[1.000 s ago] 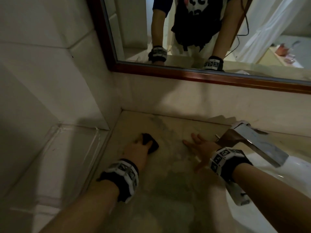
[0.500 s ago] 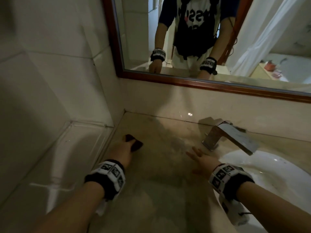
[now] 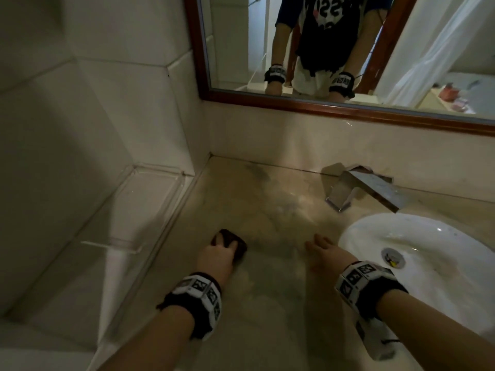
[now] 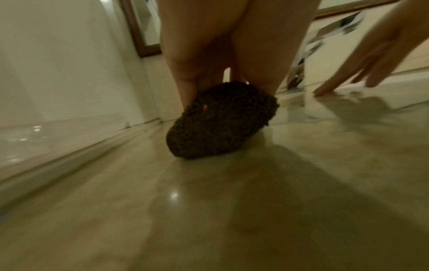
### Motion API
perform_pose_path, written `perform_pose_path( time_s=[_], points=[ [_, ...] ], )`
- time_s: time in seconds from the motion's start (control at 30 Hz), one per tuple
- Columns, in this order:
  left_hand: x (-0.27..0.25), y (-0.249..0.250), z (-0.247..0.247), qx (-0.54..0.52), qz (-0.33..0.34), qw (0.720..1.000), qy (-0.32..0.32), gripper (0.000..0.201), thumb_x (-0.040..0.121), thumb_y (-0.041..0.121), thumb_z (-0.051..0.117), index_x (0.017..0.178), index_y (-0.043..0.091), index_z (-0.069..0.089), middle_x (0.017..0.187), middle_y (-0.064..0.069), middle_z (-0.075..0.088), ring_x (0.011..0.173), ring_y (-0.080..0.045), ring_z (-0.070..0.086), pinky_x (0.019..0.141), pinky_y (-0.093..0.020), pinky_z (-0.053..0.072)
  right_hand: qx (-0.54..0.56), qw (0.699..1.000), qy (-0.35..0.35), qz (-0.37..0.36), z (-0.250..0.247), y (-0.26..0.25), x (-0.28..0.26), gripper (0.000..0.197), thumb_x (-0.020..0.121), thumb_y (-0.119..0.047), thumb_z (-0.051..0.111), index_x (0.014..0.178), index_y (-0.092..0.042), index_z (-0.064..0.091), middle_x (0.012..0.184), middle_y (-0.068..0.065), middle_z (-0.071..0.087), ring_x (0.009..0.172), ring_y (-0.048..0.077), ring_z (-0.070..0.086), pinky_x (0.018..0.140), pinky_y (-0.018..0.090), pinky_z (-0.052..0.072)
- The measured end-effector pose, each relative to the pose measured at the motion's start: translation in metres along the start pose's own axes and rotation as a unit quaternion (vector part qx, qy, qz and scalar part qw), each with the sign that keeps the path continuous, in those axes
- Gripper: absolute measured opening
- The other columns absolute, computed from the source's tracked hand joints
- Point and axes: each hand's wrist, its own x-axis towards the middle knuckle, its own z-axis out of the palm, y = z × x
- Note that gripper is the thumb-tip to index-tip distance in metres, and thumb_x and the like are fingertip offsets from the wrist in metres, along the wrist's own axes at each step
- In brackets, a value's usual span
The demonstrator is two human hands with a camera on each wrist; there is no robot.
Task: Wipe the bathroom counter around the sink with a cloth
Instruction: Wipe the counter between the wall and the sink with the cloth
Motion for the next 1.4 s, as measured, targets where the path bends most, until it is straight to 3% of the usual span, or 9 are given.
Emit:
perform_pose_path(
  time_s=[0.1, 0.3, 0.53, 0.67, 0.83, 1.13, 1.27, 1.33, 1.4],
  points=[
    [-0.019, 0.032, 0.004, -0.008, 0.052, 0.999, -0.002, 0.049, 0.096, 0.018, 0.040, 0.144, 0.024, 0.032, 0.155, -0.019, 0.019, 0.121, -0.038, 0.050, 0.101, -0.044, 0.044, -0.018, 1.000, 0.005, 0.000, 0.009, 0.001, -0.010, 0.065, 0.096, -0.027, 0.046, 0.150, -0.024, 0.009, 0.159, 0.008, -0.001, 0.147, 0.028, 0.005, 0.119, 0.039, 0.018],
    [-0.041, 0.015, -0.008, -0.169, 0.019, 0.977, 0.129, 0.044, 0.091, 0.020, 0.051, 0.132, 0.036, 0.051, 0.133, -0.004, 0.057, 0.116, -0.026, 0.057, 0.096, -0.030, 0.045, -0.065, 0.998, 0.011, 0.003, 0.017, 0.006, -0.042, 0.065, 0.097, -0.030, 0.042, 0.150, -0.025, 0.005, 0.159, 0.005, -0.005, 0.147, 0.023, 0.007, 0.117, 0.034, 0.014],
    [-0.076, -0.060, 0.021, -0.094, -0.147, 0.981, 0.088, 0.046, 0.092, 0.029, 0.047, 0.138, 0.025, 0.043, 0.131, -0.010, 0.056, 0.114, -0.028, 0.058, 0.094, -0.033, 0.048, -0.094, 0.995, 0.011, -0.014, 0.037, 0.007, -0.073, 0.063, 0.097, -0.028, 0.042, 0.149, -0.020, 0.008, 0.158, 0.007, 0.002, 0.146, 0.021, 0.012, 0.116, 0.030, 0.011],
    [-0.088, -0.062, 0.053, -0.037, -0.174, 0.982, 0.064, 0.058, 0.096, 0.040, 0.038, 0.149, 0.027, 0.020, 0.153, -0.015, 0.026, 0.126, -0.030, 0.048, 0.099, -0.037, 0.044, -0.087, 0.996, 0.015, -0.005, 0.053, 0.005, -0.070, 0.066, 0.096, -0.029, 0.042, 0.150, -0.018, 0.005, 0.158, 0.009, -0.002, 0.147, 0.025, 0.004, 0.120, 0.039, 0.012],
    [-0.096, -0.032, 0.071, -0.060, -0.163, 0.982, 0.080, 0.060, 0.098, 0.048, 0.027, 0.151, 0.025, 0.012, 0.156, -0.021, 0.017, 0.140, -0.033, 0.027, 0.109, -0.039, 0.034, -0.065, 0.998, 0.011, 0.005, 0.058, 0.008, -0.071, 0.068, 0.097, -0.032, 0.041, 0.150, -0.020, 0.000, 0.159, 0.007, -0.006, 0.147, 0.025, 0.001, 0.119, 0.038, 0.011],
    [-0.107, 0.054, 0.079, -0.067, -0.014, 0.996, 0.051, 0.051, 0.102, 0.027, 0.029, 0.151, 0.026, 0.015, 0.159, -0.017, 0.007, 0.145, -0.033, 0.011, 0.111, -0.043, 0.032, -0.084, 0.996, 0.018, 0.015, 0.059, 0.005, -0.073, 0.071, 0.096, -0.036, 0.044, 0.150, -0.019, 0.002, 0.159, 0.011, -0.002, 0.147, 0.027, 0.002, 0.118, 0.040, 0.010],
    [-0.099, 0.030, 0.067, -0.117, -0.014, 0.986, 0.115, 0.047, 0.097, 0.026, 0.039, 0.143, 0.031, 0.035, 0.155, -0.007, 0.026, 0.140, -0.027, 0.027, 0.108, -0.038, 0.036, -0.121, 0.991, 0.050, -0.011, 0.060, 0.004, -0.073, 0.074, 0.088, -0.041, 0.055, 0.147, -0.013, 0.019, 0.154, 0.015, 0.018, 0.143, 0.030, 0.023, 0.114, 0.048, 0.026],
    [-0.098, -0.004, 0.065, -0.151, -0.067, 0.974, 0.154, 0.048, 0.095, 0.028, 0.042, 0.143, 0.030, 0.036, 0.149, -0.010, 0.037, 0.129, -0.030, 0.037, 0.106, -0.037, 0.038, -0.147, 0.988, 0.032, 0.029, 0.050, -0.004, -0.079, 0.092, 0.055, -0.051, 0.081, 0.128, -0.006, 0.048, 0.130, 0.021, 0.046, 0.116, 0.034, 0.058, 0.089, 0.052, 0.052],
    [-0.101, -0.040, 0.068, -0.158, -0.135, 0.966, 0.157, 0.047, 0.095, 0.030, 0.042, 0.142, 0.027, 0.036, 0.145, -0.013, 0.038, 0.125, -0.033, 0.040, 0.101, -0.041, 0.043, -0.157, 0.987, 0.040, 0.007, 0.054, -0.004, -0.081, 0.086, 0.069, -0.046, 0.074, 0.139, -0.006, 0.040, 0.142, 0.022, 0.037, 0.130, 0.036, 0.044, 0.102, 0.055, 0.040]
  ],
)
